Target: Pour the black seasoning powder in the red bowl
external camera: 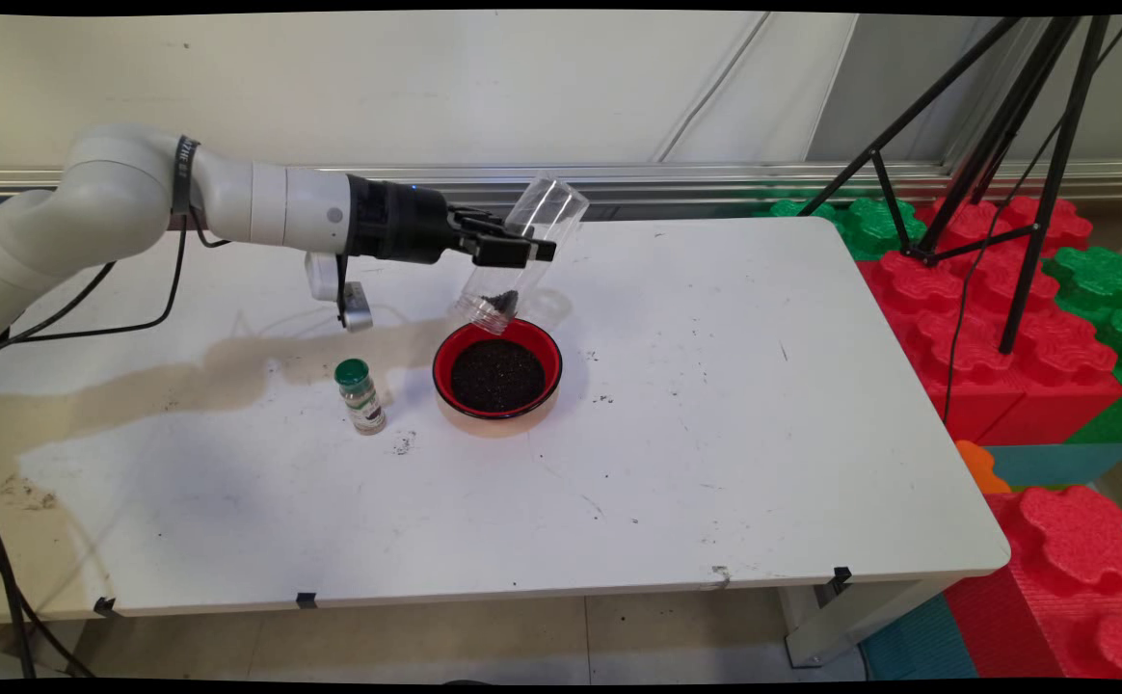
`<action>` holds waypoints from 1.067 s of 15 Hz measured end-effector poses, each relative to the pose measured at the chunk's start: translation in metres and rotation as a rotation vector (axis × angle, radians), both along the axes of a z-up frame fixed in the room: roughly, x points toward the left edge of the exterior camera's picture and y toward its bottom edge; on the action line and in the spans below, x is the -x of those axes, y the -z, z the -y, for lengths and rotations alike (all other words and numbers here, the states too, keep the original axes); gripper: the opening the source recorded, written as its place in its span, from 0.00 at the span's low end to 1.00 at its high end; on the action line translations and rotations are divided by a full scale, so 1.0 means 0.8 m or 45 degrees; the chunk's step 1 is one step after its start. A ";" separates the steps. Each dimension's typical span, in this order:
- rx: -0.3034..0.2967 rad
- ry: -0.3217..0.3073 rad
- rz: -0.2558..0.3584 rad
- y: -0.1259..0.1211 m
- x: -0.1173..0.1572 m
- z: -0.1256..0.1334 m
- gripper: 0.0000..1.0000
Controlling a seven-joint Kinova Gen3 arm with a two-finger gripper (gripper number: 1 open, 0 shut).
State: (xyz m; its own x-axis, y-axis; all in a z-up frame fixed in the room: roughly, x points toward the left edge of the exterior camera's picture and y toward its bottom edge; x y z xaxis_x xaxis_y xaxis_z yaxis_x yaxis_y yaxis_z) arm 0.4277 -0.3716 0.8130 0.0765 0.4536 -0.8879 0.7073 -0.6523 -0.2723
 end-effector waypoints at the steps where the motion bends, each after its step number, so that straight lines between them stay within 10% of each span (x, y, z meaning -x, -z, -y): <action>1: -0.007 -0.005 -0.010 -0.002 0.001 0.000 0.00; 16: -0.195 -0.135 -0.209 -0.044 0.005 0.006 0.00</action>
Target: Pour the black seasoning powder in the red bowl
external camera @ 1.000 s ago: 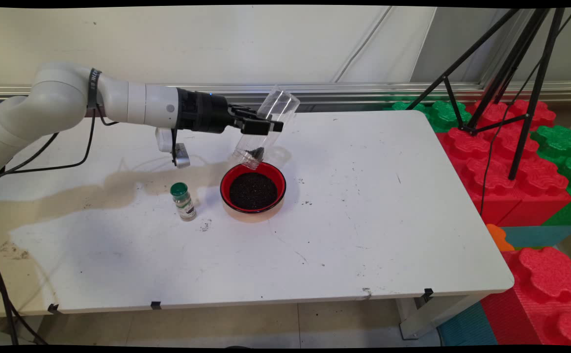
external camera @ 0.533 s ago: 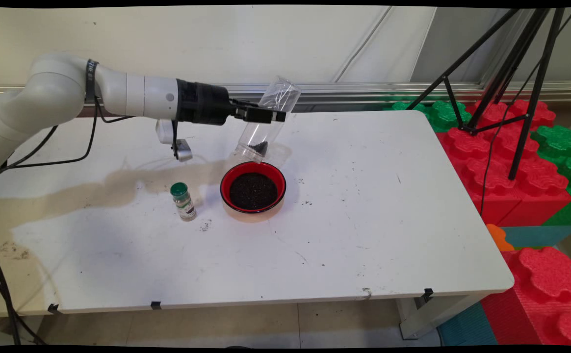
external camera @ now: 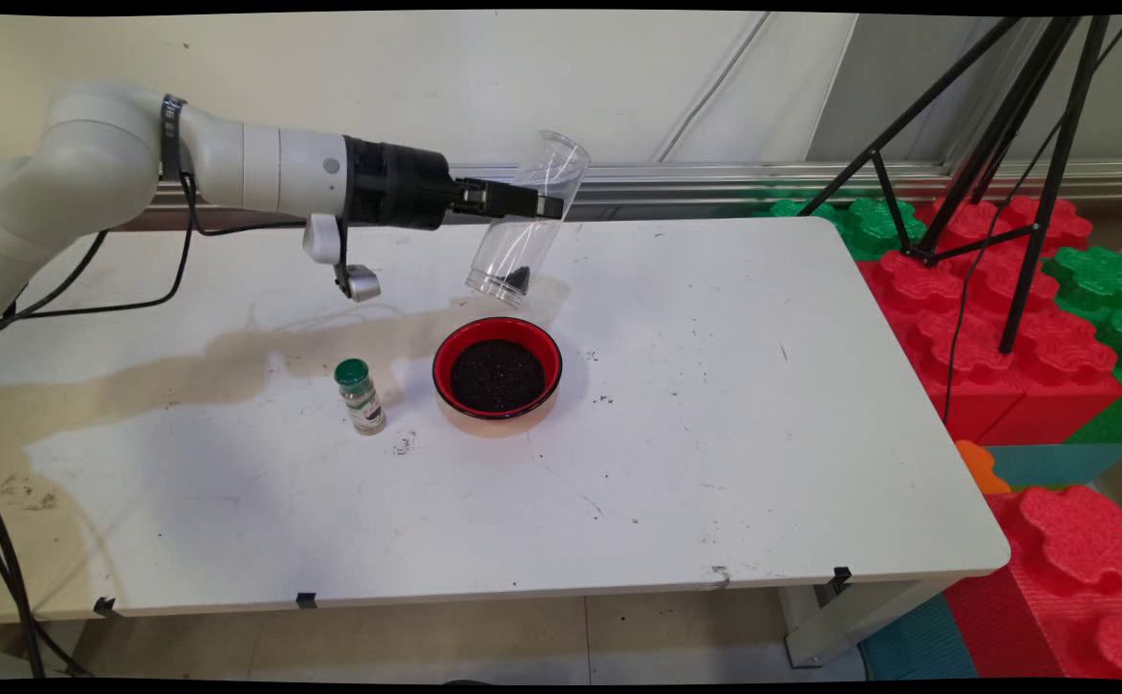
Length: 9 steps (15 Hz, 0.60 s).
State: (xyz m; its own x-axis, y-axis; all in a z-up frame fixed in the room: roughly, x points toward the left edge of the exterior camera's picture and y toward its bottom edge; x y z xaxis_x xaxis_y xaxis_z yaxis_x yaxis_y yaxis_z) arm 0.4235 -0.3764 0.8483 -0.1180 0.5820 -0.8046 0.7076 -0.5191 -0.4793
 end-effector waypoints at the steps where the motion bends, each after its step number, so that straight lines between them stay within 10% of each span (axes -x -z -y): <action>1: -0.021 -0.014 -0.015 -0.003 0.000 0.001 0.00; 9: -0.213 -0.136 -0.139 -0.023 -0.004 0.008 0.00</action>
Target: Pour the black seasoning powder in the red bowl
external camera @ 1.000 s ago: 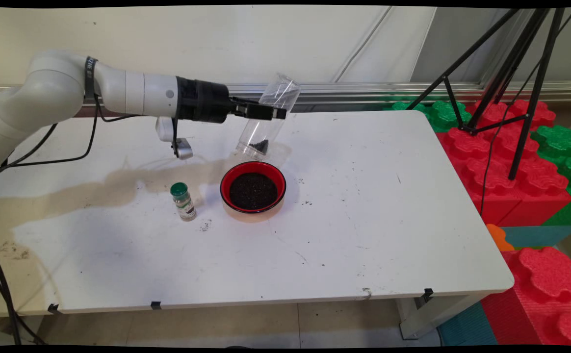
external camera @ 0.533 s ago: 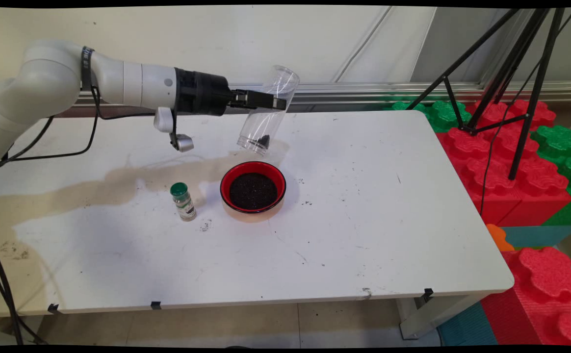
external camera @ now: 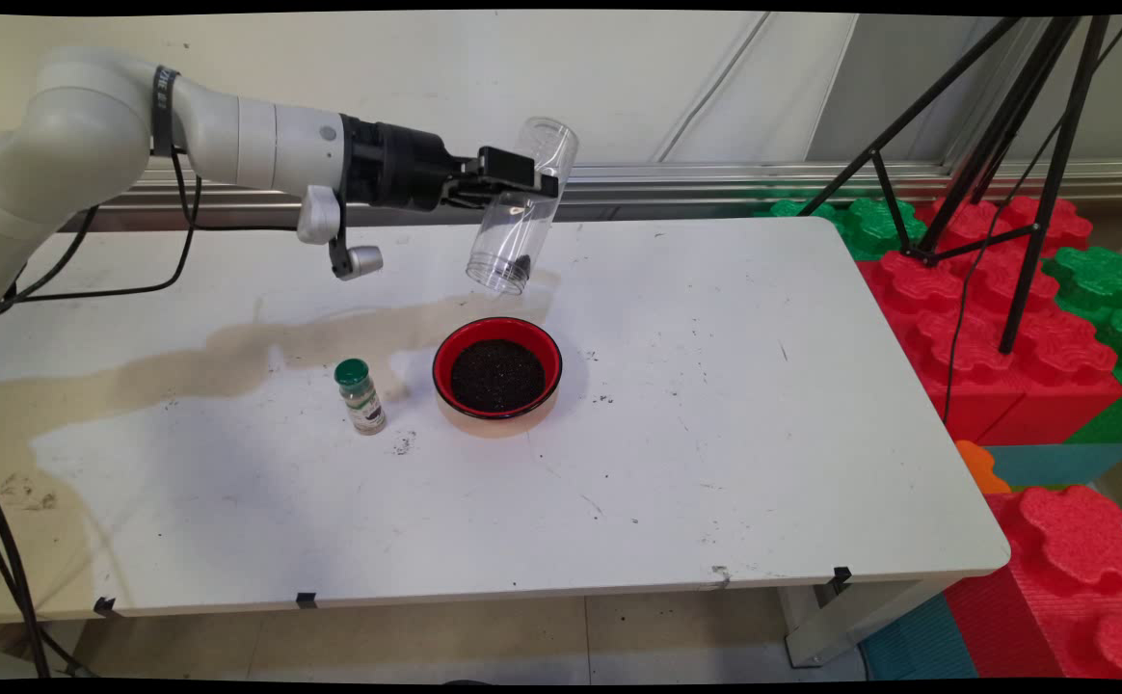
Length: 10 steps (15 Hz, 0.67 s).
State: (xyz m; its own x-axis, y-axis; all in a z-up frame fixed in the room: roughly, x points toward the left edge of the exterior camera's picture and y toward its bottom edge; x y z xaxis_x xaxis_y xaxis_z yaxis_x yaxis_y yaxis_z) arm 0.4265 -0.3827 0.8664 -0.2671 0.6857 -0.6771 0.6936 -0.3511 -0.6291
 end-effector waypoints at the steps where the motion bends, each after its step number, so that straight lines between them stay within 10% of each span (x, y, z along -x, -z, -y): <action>1: -0.030 -0.021 -0.019 -0.003 -0.001 0.002 0.00; 10: -0.253 -0.158 -0.157 -0.019 -0.009 0.014 0.00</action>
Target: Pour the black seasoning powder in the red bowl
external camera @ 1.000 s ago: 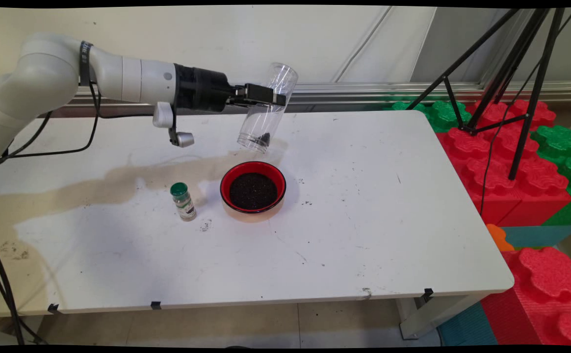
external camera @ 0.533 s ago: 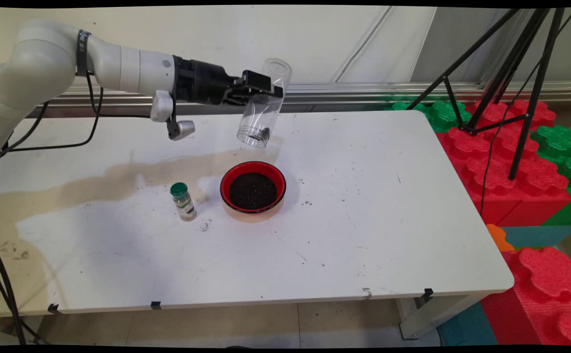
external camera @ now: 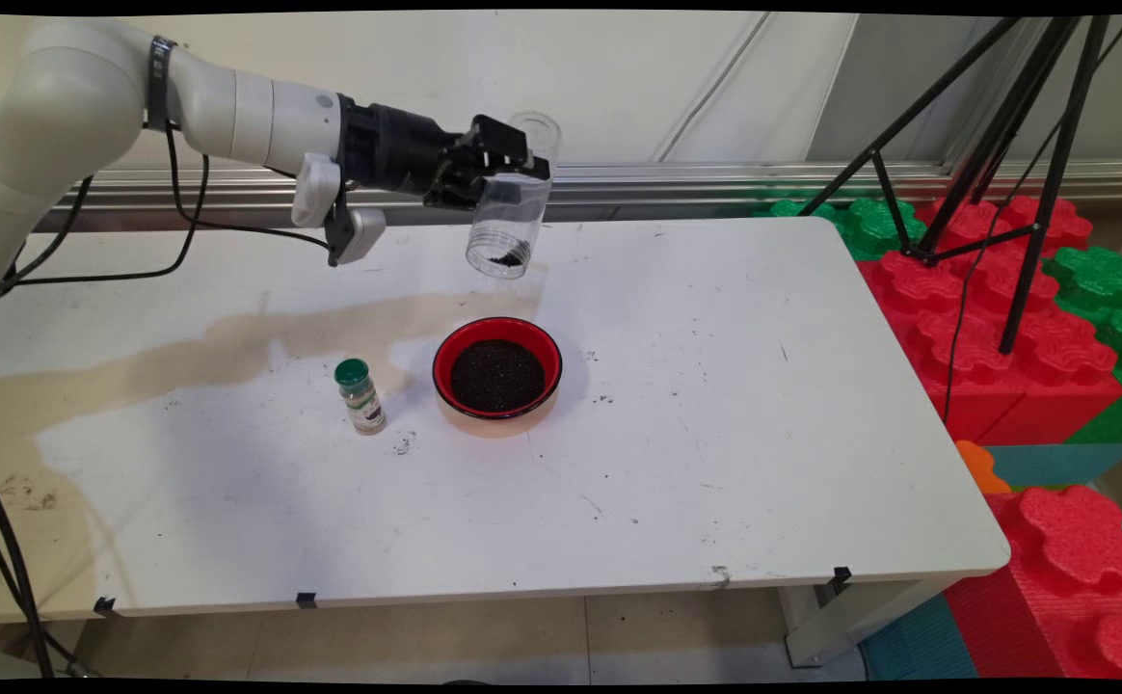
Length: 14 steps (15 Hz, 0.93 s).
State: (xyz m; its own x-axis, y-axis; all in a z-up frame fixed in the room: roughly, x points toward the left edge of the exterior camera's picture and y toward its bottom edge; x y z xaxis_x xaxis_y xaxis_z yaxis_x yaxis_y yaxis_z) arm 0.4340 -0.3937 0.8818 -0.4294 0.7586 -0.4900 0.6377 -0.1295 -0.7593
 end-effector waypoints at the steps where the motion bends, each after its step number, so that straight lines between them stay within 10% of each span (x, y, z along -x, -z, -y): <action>1: -0.032 -0.020 -0.023 -0.002 -0.001 0.001 0.00; 14: -0.403 -0.286 -0.342 -0.022 -0.014 0.016 0.00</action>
